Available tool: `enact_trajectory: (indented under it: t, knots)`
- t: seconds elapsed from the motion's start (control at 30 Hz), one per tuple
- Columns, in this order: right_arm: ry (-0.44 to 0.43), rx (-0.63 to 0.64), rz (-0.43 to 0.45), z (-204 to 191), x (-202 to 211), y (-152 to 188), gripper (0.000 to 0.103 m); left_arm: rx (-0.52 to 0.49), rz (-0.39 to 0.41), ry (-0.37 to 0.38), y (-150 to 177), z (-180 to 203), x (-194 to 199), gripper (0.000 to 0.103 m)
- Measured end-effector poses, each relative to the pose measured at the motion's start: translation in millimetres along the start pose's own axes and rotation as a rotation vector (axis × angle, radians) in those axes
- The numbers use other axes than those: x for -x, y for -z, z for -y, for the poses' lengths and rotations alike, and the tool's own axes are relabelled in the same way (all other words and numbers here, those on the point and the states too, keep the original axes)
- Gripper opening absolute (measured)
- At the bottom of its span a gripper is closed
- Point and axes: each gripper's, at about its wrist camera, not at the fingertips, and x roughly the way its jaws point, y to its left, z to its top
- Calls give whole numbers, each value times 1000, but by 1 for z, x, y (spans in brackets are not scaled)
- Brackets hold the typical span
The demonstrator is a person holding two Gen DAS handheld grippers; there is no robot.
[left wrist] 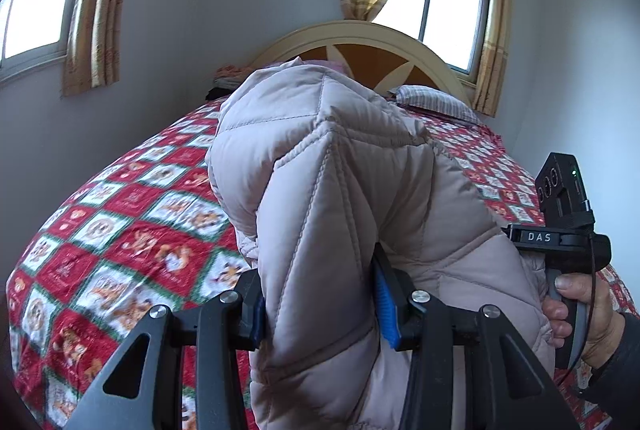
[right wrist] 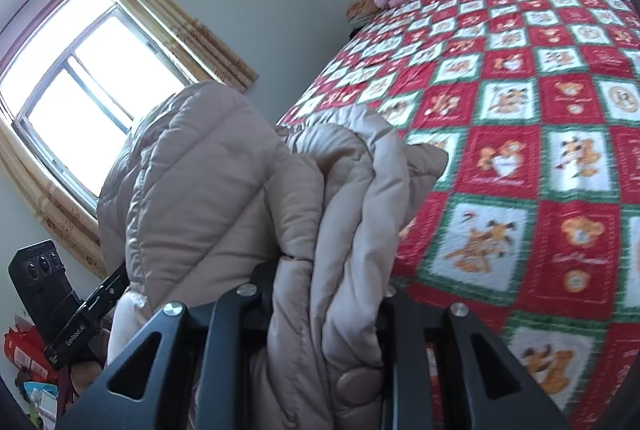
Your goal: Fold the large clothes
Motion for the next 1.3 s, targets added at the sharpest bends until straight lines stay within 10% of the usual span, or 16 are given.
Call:
enact_trajectory:
  t: [1.3]
  knots:
    - [196,14,-105,5,-67,30,44,75,-102,-146,49,-49,-47,98]
